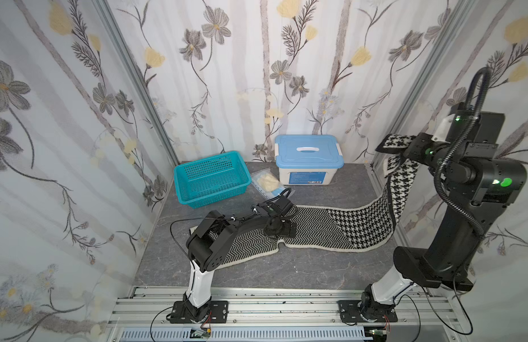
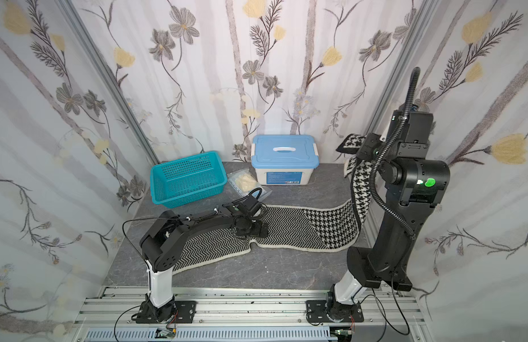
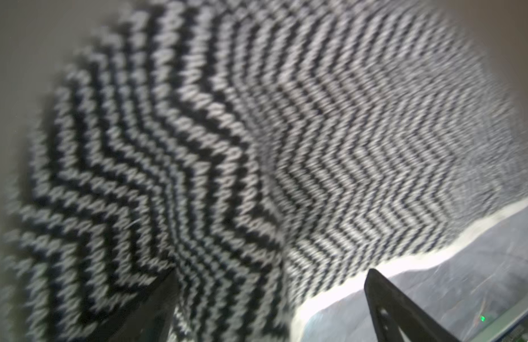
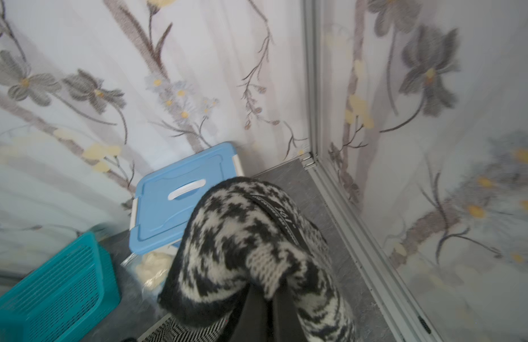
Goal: Roll up the scarf and place it into the basket
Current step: Flatten out the scarf at the center of the board.
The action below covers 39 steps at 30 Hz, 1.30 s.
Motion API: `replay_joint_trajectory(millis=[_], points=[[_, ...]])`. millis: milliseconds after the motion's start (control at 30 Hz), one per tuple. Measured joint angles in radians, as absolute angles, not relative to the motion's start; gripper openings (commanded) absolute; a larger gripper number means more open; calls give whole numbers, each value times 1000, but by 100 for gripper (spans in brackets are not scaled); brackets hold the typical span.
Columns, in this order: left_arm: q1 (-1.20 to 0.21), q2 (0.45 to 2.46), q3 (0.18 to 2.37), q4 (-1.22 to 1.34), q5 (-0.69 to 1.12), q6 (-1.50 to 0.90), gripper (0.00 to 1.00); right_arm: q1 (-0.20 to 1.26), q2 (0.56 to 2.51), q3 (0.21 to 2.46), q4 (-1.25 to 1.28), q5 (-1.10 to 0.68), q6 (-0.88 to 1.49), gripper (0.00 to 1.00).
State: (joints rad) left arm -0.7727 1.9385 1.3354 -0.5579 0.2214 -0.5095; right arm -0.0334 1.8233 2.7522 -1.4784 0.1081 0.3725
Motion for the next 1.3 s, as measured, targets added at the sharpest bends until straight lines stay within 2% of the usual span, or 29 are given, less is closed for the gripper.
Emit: replay_joint_trajectory(millis=[133,333,467,633,800,967,1300], points=[[-675,1802,1353,-606,303,-527,100,100,1730,2506,-1447,81,459,0],[-496,1623,1293,-603,506,-580,100,226,1562,2031,-1235,21,620,0],[-460,1492,1282,-542,622,-601,100,301,1532,1850,-1116,-34,717,0],[-493,1396,1189,-305,708,-690,100,358,1571,1831,-1025,-53,788,0],[-520,1443,1117,-16,704,-889,100,422,1609,1839,-977,-61,808,0],[-592,1485,1139,197,682,-1004,96,451,1620,1776,-943,-75,830,0],[-608,1499,1167,295,633,-1052,88,451,1625,1748,-907,-84,835,0]])
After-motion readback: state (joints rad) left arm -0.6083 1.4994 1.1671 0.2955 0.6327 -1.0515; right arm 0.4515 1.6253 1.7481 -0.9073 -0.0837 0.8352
